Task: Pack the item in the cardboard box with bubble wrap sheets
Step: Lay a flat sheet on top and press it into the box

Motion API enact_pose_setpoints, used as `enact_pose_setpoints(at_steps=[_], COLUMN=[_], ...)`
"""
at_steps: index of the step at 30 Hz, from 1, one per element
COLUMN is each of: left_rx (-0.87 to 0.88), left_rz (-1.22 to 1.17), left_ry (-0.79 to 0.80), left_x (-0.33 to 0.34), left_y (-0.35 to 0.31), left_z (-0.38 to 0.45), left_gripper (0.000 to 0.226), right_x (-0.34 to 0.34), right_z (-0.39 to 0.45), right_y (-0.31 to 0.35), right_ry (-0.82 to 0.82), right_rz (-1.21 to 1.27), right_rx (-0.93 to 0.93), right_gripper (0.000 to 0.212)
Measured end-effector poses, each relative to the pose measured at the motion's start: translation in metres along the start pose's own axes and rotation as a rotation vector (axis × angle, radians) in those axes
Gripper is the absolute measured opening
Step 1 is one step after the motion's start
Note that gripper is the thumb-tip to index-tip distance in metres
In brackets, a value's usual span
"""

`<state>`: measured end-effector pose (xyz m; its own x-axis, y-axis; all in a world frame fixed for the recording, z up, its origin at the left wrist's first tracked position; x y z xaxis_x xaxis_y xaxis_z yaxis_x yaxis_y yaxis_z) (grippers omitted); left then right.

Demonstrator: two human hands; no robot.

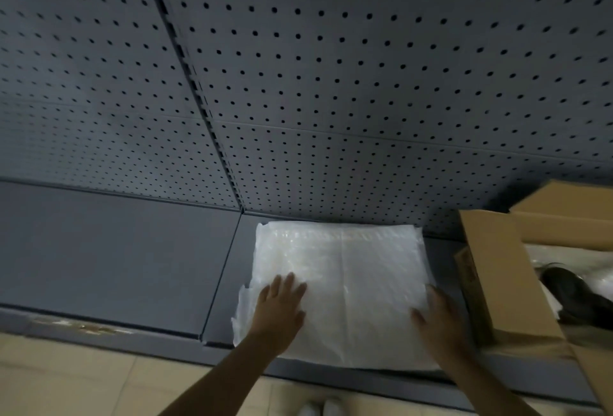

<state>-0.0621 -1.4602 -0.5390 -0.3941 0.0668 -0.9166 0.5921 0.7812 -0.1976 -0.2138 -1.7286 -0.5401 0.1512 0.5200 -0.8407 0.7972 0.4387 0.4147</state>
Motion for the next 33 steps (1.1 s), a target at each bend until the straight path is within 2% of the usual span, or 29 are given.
enact_pose_setpoints(at_steps=[4,8,11,13,18,21,24,28,30,33], left_rx=[0.007,0.02,0.038,0.048,-0.016,-0.187,-0.386,-0.417,-0.432,-0.437], left_rz=[-0.006,-0.015,-0.031,-0.062,-0.401,-0.623,-0.843,-0.774,-0.84,-0.77], left_ry=[0.003,0.05,0.089,0.101,0.05,-0.097,-0.238,-0.255,-0.234,-0.192], left_x=[0.001,0.0,-0.004,-0.007,-0.023,-0.037,-0.041,-0.044,-0.042,-0.04], left_y=[0.007,0.01,0.011,0.014,0.027,0.054,0.087,0.101,0.1,0.096], left_z=[0.008,0.013,0.012,0.014,0.018,0.011,-0.006,-0.017,-0.02,-0.02], left_gripper=[0.056,0.056,0.06,0.06,0.042,0.029,0.028,0.024,0.022,0.034], right_x=[-0.009,-0.019,-0.032,-0.039,-0.027,0.013,0.059,0.104,0.12,0.134], right_z=[0.005,0.002,-0.01,-0.022,-0.054,-0.075,-0.085,-0.094,-0.097,-0.101], right_y=[0.003,0.004,0.035,0.072,0.173,0.207,0.205,0.185,0.178,0.172], right_ry=[0.047,0.099,0.139,0.204,0.43,0.549,0.566,0.595,0.589,0.55], right_rz=[0.278,0.436,0.636,0.661,0.537,0.385,0.136,-0.23,-0.368,-0.476], right_rx=[0.11,0.274,0.245,0.171,-0.09,-0.24,-0.348,-0.462,-0.5,-0.554], right_gripper=[0.071,0.085,0.064,0.048,0.049,0.06,0.066,0.077,0.086,0.089])
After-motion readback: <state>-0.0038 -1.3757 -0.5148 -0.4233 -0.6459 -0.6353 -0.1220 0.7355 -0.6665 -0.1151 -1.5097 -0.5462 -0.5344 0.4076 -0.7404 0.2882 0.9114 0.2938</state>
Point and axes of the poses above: each hand's wrist, its own z-axis towards the middle knuckle, its own x-axis out of the palm, y = z × x, the point moved 9 cm from there along z, towards the middle knuckle, and after that the axes turned 3 degrees about -y, right-handed, at the moved point
